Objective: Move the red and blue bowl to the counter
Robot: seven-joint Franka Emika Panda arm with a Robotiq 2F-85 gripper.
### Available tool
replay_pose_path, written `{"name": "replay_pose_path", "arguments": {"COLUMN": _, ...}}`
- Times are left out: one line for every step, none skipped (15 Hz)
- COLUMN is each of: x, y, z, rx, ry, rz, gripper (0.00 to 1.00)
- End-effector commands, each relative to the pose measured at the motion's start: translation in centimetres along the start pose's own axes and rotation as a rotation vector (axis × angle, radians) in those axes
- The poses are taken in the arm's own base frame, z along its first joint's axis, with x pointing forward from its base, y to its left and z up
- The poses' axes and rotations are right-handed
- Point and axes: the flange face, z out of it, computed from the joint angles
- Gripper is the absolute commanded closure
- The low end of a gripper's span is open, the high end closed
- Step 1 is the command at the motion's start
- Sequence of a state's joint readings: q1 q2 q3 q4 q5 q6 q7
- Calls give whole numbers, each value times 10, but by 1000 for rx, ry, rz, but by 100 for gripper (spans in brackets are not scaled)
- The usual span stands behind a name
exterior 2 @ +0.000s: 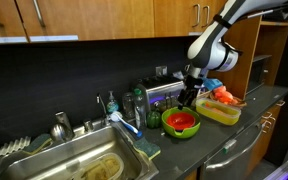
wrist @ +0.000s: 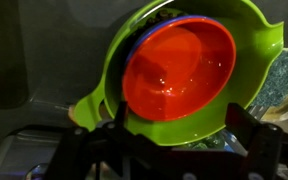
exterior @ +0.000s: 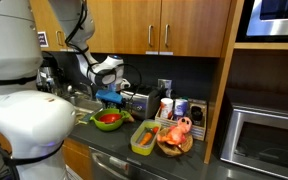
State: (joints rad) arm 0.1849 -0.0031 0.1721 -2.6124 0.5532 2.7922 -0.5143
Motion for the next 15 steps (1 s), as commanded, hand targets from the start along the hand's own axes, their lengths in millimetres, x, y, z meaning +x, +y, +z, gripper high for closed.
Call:
{"name": "replay_pose_path", "arguments": {"x": 3, "y": 5, "z": 0, "rx": 51, "ry": -11, "rz": 14, "gripper": 0}}
{"name": "replay_pose_path", "arguments": {"x": 2, "y": 6, "z": 2, "rx": 55, "ry": -23, "rz": 32, "gripper": 0}}
{"name": "replay_pose_path", "arguments": {"x": 1, "y": 8, "z": 3, "rx": 61, "ry": -36, "rz": 45, "gripper": 0}}
{"name": "replay_pose_path", "arguments": {"x": 0, "y": 9, "z": 4, "rx": 63, "ry": -50, "rz": 52, "gripper": 0}}
{"name": "replay_pose_path", "arguments": {"x": -1, "y": 11, "z": 5, "rx": 65, "ry": -63, "rz": 58, "gripper": 0}}
{"name": "replay_pose_path", "arguments": {"x": -2, "y": 12, "z": 5, "rx": 67, "ry": -71, "rz": 64, "gripper": 0}}
{"name": "replay_pose_path", "arguments": {"x": -2, "y": 14, "z": 6, "rx": 70, "ry": -80, "rz": 69, "gripper": 0}}
{"name": "replay_pose_path", "arguments": {"x": -2, "y": 15, "z": 7, "rx": 71, "ry": -87, "rz": 73, "gripper": 0}}
{"name": "replay_pose_path", "arguments": {"x": -2, "y": 17, "z": 7, "rx": 71, "ry": -94, "rz": 75, "gripper": 0}}
{"name": "replay_pose_path", "arguments": {"x": -1, "y": 17, "z": 7, "rx": 70, "ry": -99, "rz": 78, "gripper": 0}}
{"name": "replay_pose_path", "arguments": {"x": 1, "y": 18, "z": 7, "rx": 69, "ry": -101, "rz": 80, "gripper": 0}}
{"name": "replay_pose_path", "arguments": {"x": 3, "y": 19, "z": 7, "rx": 68, "ry": -105, "rz": 83, "gripper": 0}}
{"name": "replay_pose_path", "arguments": {"x": 6, "y": 19, "z": 7, "rx": 66, "ry": -107, "rz": 83, "gripper": 0}}
{"name": "replay_pose_path", "arguments": {"x": 9, "y": 19, "z": 7, "rx": 65, "ry": -109, "rz": 86, "gripper": 0}}
{"name": "replay_pose_path", "arguments": {"x": 11, "y": 19, "z": 8, "rx": 61, "ry": -112, "rz": 87, "gripper": 0}}
